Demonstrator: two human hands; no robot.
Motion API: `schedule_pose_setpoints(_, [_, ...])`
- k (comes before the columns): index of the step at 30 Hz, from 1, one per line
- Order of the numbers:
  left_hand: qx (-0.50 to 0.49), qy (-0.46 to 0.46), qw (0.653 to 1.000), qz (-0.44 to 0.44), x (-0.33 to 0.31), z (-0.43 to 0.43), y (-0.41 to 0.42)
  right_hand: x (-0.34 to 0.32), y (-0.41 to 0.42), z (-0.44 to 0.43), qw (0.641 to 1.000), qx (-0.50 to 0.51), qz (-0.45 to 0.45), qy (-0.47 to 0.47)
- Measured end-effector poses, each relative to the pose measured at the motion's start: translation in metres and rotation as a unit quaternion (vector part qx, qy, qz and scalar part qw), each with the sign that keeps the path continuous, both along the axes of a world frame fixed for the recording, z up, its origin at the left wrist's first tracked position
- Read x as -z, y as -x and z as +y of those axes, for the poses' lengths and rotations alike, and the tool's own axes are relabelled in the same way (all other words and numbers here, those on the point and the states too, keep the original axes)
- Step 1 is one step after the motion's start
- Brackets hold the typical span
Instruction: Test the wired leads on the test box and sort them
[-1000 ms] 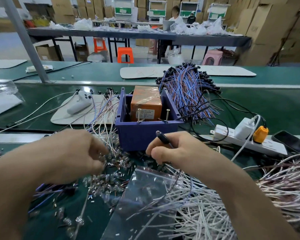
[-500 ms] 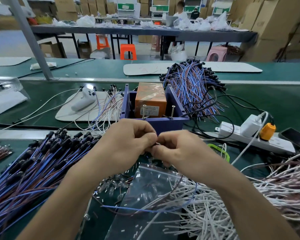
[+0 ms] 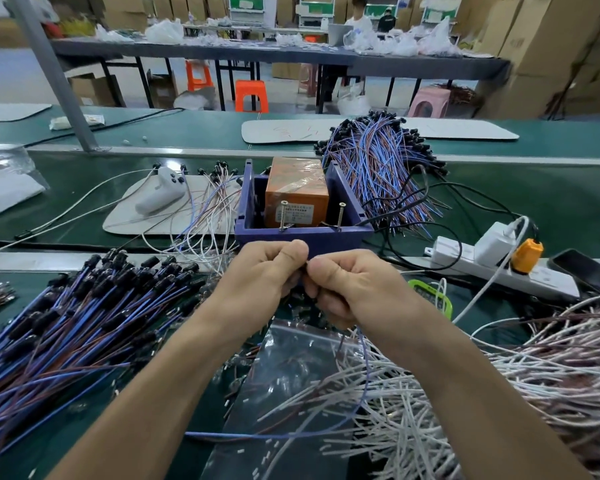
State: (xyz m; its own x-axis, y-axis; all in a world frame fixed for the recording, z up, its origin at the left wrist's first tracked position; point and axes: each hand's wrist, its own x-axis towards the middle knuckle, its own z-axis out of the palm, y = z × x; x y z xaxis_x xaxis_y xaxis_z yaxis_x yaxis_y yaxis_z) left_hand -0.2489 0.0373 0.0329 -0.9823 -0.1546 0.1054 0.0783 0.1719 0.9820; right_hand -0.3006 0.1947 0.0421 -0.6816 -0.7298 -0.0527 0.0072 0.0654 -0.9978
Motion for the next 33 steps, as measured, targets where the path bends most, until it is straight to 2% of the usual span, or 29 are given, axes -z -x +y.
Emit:
schedule_pose_setpoints(2, [0.001,-0.003,1.0,-0.007,0.0,0.001,0.0,0.001,0.002,0.001,1.0,-0.006,-0.001,-0.001])
schedule_pose_setpoints(4, [0.001,0.027,1.0,-0.012,0.0,-0.002,0.0,0.001,0.006,0.004,0.999,-0.003,0.042,-0.03])
schedule_pose_setpoints(7, [-0.019,0.182,0.983,-0.004,-0.003,-0.009,-0.004,0.0,0.011,0.01,0.982,0.007,0.151,-0.112])
schedule_pose_setpoints(9, [-0.03,0.297,0.954,0.01,-0.007,-0.012,-0.007,0.001,0.013,0.012,0.971,0.005,0.191,-0.145])
schedule_pose_setpoints(10, [-0.031,0.319,0.947,0.015,-0.008,-0.014,-0.008,0.002,0.014,0.012,0.969,0.001,0.197,-0.151])
schedule_pose_setpoints(12, [-0.024,0.301,0.953,0.011,-0.009,-0.014,-0.008,0.001,0.014,0.012,0.974,-0.007,0.179,-0.136])
schedule_pose_setpoints(15, [0.007,0.112,0.993,-0.023,-0.007,-0.007,-0.006,-0.001,0.013,0.012,0.993,-0.024,0.093,-0.074])
schedule_pose_setpoints(17, [0.018,0.052,0.998,-0.028,-0.006,-0.002,-0.005,-0.001,0.011,0.012,0.997,-0.028,0.04,-0.054])
schedule_pose_setpoints(20, [0.017,0.064,0.998,-0.023,-0.005,-0.003,-0.002,-0.001,0.008,0.008,0.999,-0.005,-0.025,-0.038])
schedule_pose_setpoints(23, [-0.015,0.103,0.994,-0.019,-0.008,-0.008,-0.002,-0.001,0.007,0.004,0.999,0.012,0.009,-0.052])
schedule_pose_setpoints(27, [-0.03,0.261,0.965,0.004,-0.009,-0.015,-0.005,0.0,0.009,0.01,0.998,-0.036,0.012,-0.059])
schedule_pose_setpoints(29, [-0.033,0.29,0.956,0.006,-0.008,-0.016,-0.004,0.0,0.011,0.012,0.996,-0.043,0.031,-0.073])
schedule_pose_setpoints(31, [-0.02,0.242,0.97,-0.014,-0.005,-0.015,-0.001,-0.002,0.012,0.012,0.994,-0.032,0.059,-0.084])
schedule_pose_setpoints(33, [0.011,0.113,0.993,-0.03,0.0,-0.011,0.001,-0.002,0.013,0.013,0.995,-0.022,0.067,-0.073])
